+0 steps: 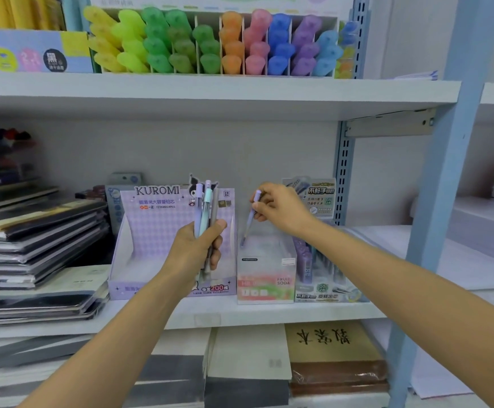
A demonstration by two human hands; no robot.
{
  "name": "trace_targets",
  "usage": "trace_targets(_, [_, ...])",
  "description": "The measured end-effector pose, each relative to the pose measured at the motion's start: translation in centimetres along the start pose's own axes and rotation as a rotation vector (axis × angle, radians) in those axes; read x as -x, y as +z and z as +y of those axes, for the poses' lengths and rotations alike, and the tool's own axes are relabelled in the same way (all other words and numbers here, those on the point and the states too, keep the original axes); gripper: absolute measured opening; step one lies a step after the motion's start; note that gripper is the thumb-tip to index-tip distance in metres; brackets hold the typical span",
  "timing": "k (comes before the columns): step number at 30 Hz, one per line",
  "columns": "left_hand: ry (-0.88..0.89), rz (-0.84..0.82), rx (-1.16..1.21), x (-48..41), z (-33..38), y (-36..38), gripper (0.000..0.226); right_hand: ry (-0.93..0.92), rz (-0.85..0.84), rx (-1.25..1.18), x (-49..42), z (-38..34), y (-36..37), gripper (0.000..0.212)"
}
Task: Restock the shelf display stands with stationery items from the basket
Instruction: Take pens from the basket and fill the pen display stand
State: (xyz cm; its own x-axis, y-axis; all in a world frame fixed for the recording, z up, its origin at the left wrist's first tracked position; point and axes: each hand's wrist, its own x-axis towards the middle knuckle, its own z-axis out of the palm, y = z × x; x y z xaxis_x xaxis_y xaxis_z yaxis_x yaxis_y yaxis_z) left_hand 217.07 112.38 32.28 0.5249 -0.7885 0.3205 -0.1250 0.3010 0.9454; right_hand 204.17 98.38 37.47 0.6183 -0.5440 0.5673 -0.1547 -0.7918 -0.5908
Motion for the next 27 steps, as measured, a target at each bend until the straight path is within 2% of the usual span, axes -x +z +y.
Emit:
trace_targets(4, [-0.008,-0.025,0.008,-0.2,-0.3,-0.1,0.027,-0.026,-0.046,0.097,-0.7,0.2,0.3,0.007])
trace_targets(12, [-0.03,-0.037,0.012,-0.3,-0.4,-0.4,0.038,-0.011,-0.086,0.091,-1.1,0.1,0.2,0.007])
trace_targets(17, [-0.037,-0.07,-0.002,-0.3,-0.3,-0.3,0.029,0.014,-0.136,0.096,-1.3,0.3,-0.5,0.006])
trace_targets(19, [-0.04,-0.08,-0.018,-0.3,-0.3,-0.1,0.027,0.003,-0.12,0.089,-1.1,0.3,-0.1,0.006])
trace_targets(22, [-0.039,-0.079,-0.026,-0.4,-0.4,0.3,0.023,-0.037,-0.094,0.131,-1.1,0.2,0.4,0.017])
trace_targets(27, [-0.036,-0.079,-0.023,-0.5,-0.7,0.6,0.018,-0.055,-0.048,0.182,-1.4,0.2,1.0,0.018])
